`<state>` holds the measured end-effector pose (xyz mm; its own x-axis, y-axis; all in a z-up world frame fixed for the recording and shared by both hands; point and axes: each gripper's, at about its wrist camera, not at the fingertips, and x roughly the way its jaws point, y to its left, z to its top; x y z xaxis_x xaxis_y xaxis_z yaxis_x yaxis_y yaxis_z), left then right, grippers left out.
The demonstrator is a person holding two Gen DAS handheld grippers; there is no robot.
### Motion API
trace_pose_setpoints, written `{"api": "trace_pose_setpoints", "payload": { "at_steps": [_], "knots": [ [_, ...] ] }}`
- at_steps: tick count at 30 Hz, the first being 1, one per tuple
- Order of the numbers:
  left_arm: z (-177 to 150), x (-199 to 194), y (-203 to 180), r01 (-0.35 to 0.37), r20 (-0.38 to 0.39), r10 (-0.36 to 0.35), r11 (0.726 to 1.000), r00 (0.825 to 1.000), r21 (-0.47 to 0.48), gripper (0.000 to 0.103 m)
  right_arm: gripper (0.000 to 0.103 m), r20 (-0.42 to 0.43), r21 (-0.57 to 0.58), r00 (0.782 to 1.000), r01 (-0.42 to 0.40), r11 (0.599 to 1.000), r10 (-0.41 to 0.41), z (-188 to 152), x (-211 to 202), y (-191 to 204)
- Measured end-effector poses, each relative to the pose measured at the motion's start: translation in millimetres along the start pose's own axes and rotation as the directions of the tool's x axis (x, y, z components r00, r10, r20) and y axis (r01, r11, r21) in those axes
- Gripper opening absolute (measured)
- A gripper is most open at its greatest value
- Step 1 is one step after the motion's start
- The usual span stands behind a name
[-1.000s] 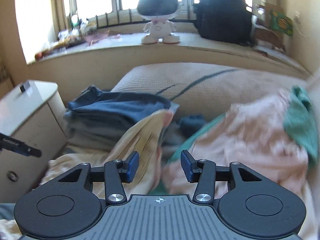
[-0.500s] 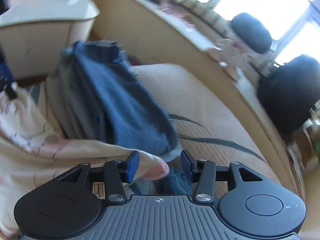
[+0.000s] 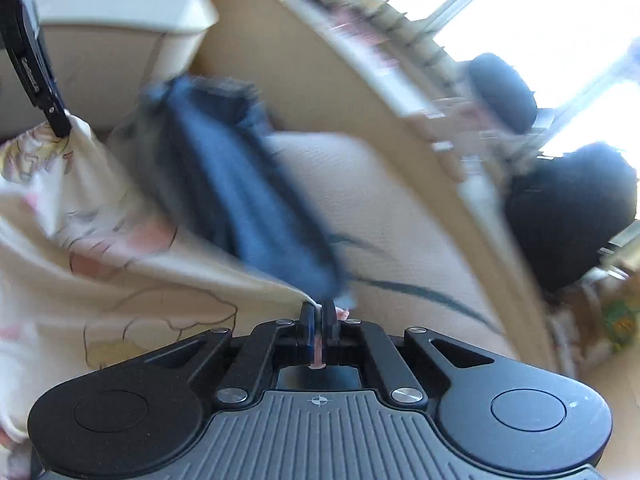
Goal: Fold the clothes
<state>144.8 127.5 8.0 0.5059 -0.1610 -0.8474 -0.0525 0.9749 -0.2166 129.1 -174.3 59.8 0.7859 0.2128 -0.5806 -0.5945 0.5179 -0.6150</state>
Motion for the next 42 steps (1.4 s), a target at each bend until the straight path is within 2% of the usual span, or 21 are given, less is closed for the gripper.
{"api": "trace_pose_setpoints", "payload": {
  "at_steps": [3,6,9,12,15,19,24,27,30,33,37,39,41,42],
  "knots": [
    [28,-13,-4,0.014,0.073,-0.014,1.0,0.997,0.003,0.016,0.002,-0.003,0.031,0.997,0.083,0.996,-0.083,2,-17,-13],
    [45,-17,-22,-0.044,0.141,0.036,0.998,0.989,0.051,0.016,0.002,-0.03,0.066,0.99,0.138,0.988,-0.136,9,-10,-18],
    [44,-12,-29,-0.095,0.154,0.083,0.993,0.985,0.073,0.016,0.002,-0.059,0.099,0.987,0.155,0.983,-0.15,17,10,-16],
    [35,-9,-22,-0.083,0.126,0.074,0.994,0.989,0.072,0.016,0.002,-0.063,0.11,0.992,0.119,0.987,-0.113,22,12,-10],
    [24,-18,-15,-0.061,0.125,0.05,0.994,0.991,0.087,0.017,0.002,-0.042,0.094,0.996,0.087,0.992,-0.083,21,-9,-3],
    [10,-41,-7,0.009,0.123,-0.021,0.995,0.992,0.096,0.017,0.003,-0.013,0.109,0.999,0.037,0.993,-0.035,15,-66,6],
    [-23,-75,-4,0.067,0.118,-0.083,0.989,0.99,0.134,0.017,0.003,-0.001,0.155,0.998,-0.069,0.985,0.07,7,-145,28],
    [-46,-85,3,0.047,0.104,-0.061,0.99,0.993,0.13,0.017,0.003,0.011,0.236,0.989,-0.149,0.96,0.15,-3,-188,51],
    [-70,-91,13,0.026,0.078,-0.035,0.994,0.996,0.11,0.017,0.003,0.006,0.316,0.97,-0.233,0.92,0.244,-18,-220,86],
    [-99,-98,24,0.028,0.05,-0.033,0.994,0.998,0.106,0.02,0.003,-0.014,0.424,0.947,-0.285,0.86,0.321,-36,-242,121],
    [-134,-89,31,-0.086,0.006,0.086,0.983,0.996,0.163,0.022,0.003,-0.02,0.544,0.91,-0.338,0.768,0.414,-59,-251,165],
    [-146,-80,37,-0.12,-0.023,0.126,0.978,0.992,0.169,0.024,0.003,-0.017,0.586,0.889,-0.362,0.725,0.458,-67,-247,181],
    [-147,-74,46,-0.084,-0.054,0.091,0.99,0.994,0.112,0.031,0.003,-0.047,0.58,0.886,-0.353,0.734,0.462,-70,-239,193],
    [-144,-73,52,-0.068,-0.047,0.071,0.996,0.996,0.064,0.046,0.003,-0.065,0.576,0.888,-0.34,0.743,0.456,-71,-234,196]
  ]
}}
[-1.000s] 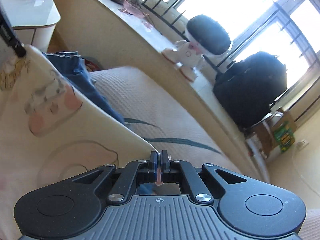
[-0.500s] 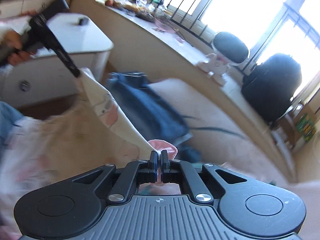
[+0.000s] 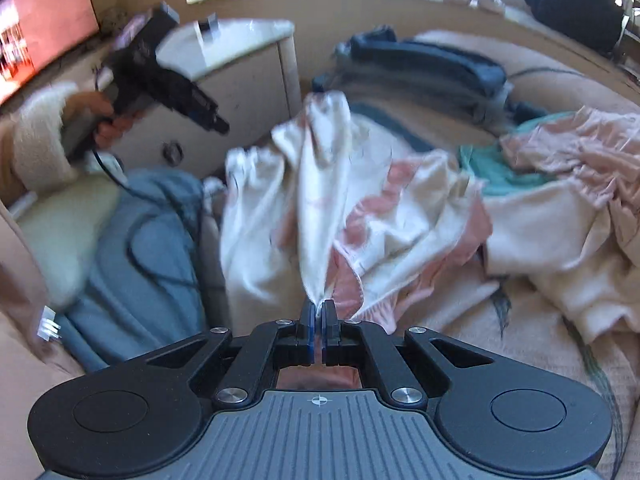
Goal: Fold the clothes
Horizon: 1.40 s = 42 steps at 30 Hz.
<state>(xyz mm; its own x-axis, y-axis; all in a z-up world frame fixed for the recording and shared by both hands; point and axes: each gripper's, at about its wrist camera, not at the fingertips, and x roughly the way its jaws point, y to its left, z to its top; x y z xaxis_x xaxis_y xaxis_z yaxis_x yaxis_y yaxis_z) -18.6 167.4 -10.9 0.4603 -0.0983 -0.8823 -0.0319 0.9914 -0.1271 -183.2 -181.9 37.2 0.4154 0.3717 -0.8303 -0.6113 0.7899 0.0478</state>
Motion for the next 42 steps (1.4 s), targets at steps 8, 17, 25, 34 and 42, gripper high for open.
{"api": "trace_pose_setpoints", "payload": {
  "at_steps": [8,17,25,34,42],
  "knots": [
    [40,28,19,0.078,0.0,-0.081,0.963,0.997,-0.256,0.072,0.003,0.039,0.039,0.994,0.103,0.994,-0.104,9,-2,-25],
    [42,84,13,0.171,-0.121,-0.244,0.885,0.962,-0.433,0.062,0.003,0.122,0.084,0.978,0.16,0.984,-0.17,36,-19,-40],
    [40,77,17,0.242,-0.086,-0.328,0.827,0.941,-0.507,0.041,0.003,0.158,0.07,0.966,0.198,0.978,-0.206,51,-29,-49],
    [39,88,14,0.224,-0.117,-0.322,0.835,0.939,-0.503,0.036,0.003,0.149,0.05,0.97,0.189,0.981,-0.194,48,-21,-46],
    [45,60,4,0.201,-0.065,-0.247,0.891,0.967,-0.408,0.012,0.003,0.143,0.021,0.964,0.223,0.975,-0.224,50,-25,-45]
  ]
}}
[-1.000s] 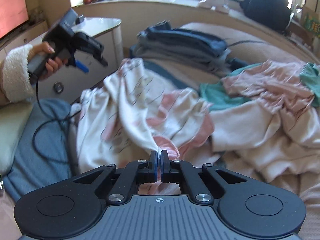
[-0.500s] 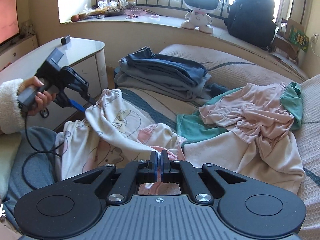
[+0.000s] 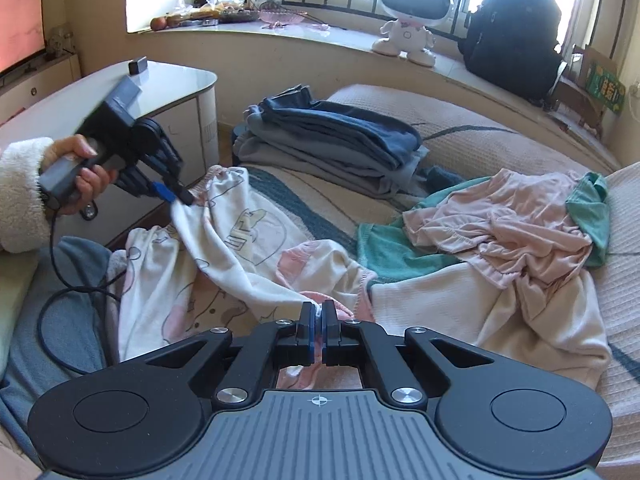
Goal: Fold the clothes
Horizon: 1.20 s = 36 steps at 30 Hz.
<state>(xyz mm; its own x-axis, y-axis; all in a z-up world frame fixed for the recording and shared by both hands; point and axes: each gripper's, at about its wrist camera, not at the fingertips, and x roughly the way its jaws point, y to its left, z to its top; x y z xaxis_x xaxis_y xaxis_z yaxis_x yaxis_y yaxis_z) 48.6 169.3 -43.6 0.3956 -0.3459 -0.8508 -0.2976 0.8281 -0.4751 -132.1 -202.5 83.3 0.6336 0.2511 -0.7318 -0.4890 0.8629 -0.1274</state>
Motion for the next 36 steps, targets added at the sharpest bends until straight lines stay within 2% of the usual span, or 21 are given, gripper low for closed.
{"api": "trace_pose_setpoints", "payload": {
  "at_steps": [3,6,10,13,16,20,21,24,26,28,30,33,36],
  "knots": [
    [-7,-29,-9,-0.017,0.04,0.013,0.995,0.999,0.096,0.011,0.002,-0.011,0.001,1.0,-0.015,1.0,0.015,-1,-10,-3],
    [-15,-49,-11,-0.022,0.041,0.016,0.989,0.999,0.149,0.011,0.002,-0.049,0.0,0.997,-0.06,0.998,0.06,-5,-25,1],
    [-33,-56,-7,-0.132,0.03,0.129,0.969,0.991,0.209,0.011,0.002,-0.119,0.029,0.982,-0.142,0.99,0.144,-23,-33,16],
    [-49,-53,0,-0.224,0.051,0.218,0.938,0.975,0.266,0.011,0.002,-0.175,0.041,0.966,-0.185,0.982,0.189,-41,-29,29],
    [-60,-37,7,-0.246,-0.004,0.258,0.923,0.966,0.295,0.011,0.002,-0.246,0.07,0.942,-0.217,0.974,0.227,-62,-10,40],
    [-61,-33,14,-0.266,0.009,0.275,0.919,0.961,0.293,0.014,0.004,-0.327,0.141,0.905,-0.238,0.961,0.272,-87,26,45],
    [-59,-34,15,-0.264,0.015,0.271,0.921,0.962,0.286,0.018,0.007,-0.333,0.158,0.902,-0.233,0.96,0.273,-89,31,45],
    [-57,-43,10,-0.288,0.066,0.281,0.913,0.957,0.29,0.033,0.015,-0.33,0.148,0.911,-0.21,0.966,0.248,-87,31,43],
    [-56,-53,4,-0.314,0.116,0.292,0.898,0.949,0.309,0.033,0.019,-0.296,0.138,0.925,-0.207,0.969,0.24,-79,21,37],
    [-56,-65,-2,-0.313,0.151,0.278,0.895,0.949,0.318,0.033,0.022,-0.247,0.132,0.94,-0.208,0.969,0.235,-66,8,28],
    [-58,-76,-13,-0.284,0.17,0.239,0.9,0.956,0.33,0.033,0.022,-0.187,0.114,0.958,-0.198,0.974,0.217,-51,1,22],
    [-65,-83,-39,-0.207,0.179,0.147,0.897,0.973,0.39,0.034,0.022,-0.1,0.093,0.972,-0.203,0.975,0.212,-26,2,13],
    [-75,-73,-65,-0.145,0.164,0.078,0.882,0.983,0.449,0.035,0.022,-0.029,0.035,0.991,-0.129,0.991,0.13,-5,24,6]
  ]
}}
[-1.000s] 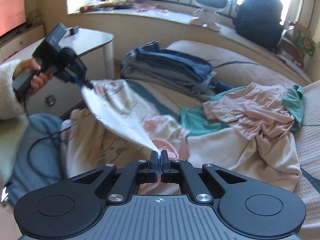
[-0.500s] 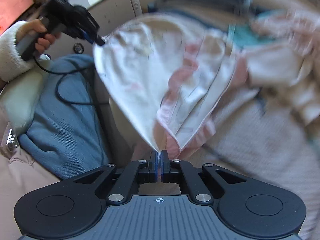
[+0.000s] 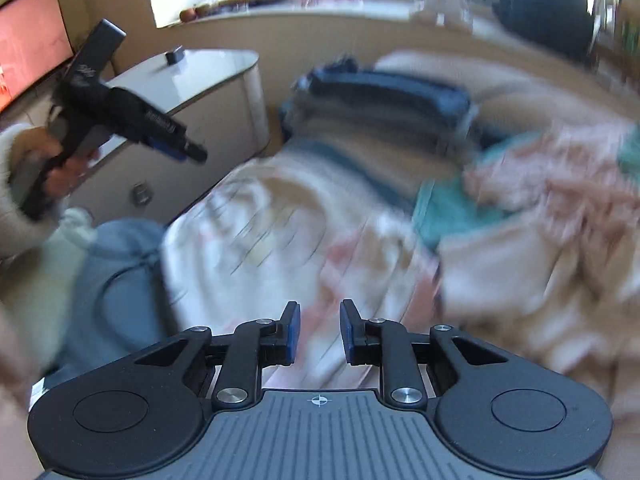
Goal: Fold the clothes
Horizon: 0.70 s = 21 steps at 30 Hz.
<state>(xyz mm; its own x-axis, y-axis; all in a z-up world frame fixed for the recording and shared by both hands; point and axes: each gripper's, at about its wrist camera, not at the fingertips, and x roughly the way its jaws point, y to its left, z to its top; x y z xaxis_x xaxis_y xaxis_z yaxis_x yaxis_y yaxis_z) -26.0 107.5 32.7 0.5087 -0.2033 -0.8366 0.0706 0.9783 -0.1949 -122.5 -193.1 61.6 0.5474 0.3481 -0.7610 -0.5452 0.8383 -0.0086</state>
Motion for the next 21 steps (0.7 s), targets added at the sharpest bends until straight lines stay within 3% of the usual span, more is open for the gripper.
{"api": "trace_pose_setpoints", "payload": {
  "at_steps": [3,8,16,19,20,21],
  "knots": [
    [-2,17,-23,0.025,-0.023,-0.024,0.999,0.999,0.041,0.035,0.022,0.04,0.046,0.998,0.053,0.998,-0.055,12,31,-25],
    [-11,49,-31,0.027,-0.104,-0.021,0.998,0.994,0.051,0.032,0.022,0.001,0.037,0.992,0.124,0.992,-0.124,24,77,-52],
    [-12,73,-15,-0.013,-0.148,0.012,1.0,0.989,-0.006,0.032,0.022,-0.082,0.033,0.996,0.045,0.998,-0.043,31,116,-63],
    [-13,81,-14,-0.024,-0.178,0.021,1.0,0.984,-0.013,0.032,0.018,-0.124,0.056,0.992,0.028,0.998,-0.021,29,128,-66],
    [-14,83,-14,-0.027,-0.183,0.024,1.0,0.983,-0.013,0.032,0.007,-0.131,0.059,0.991,0.032,0.998,-0.024,27,129,-68],
    [-14,83,-14,-0.029,-0.183,0.026,0.999,0.983,-0.012,0.032,0.005,-0.126,0.065,0.992,0.033,0.997,-0.025,26,126,-70]
  ]
}}
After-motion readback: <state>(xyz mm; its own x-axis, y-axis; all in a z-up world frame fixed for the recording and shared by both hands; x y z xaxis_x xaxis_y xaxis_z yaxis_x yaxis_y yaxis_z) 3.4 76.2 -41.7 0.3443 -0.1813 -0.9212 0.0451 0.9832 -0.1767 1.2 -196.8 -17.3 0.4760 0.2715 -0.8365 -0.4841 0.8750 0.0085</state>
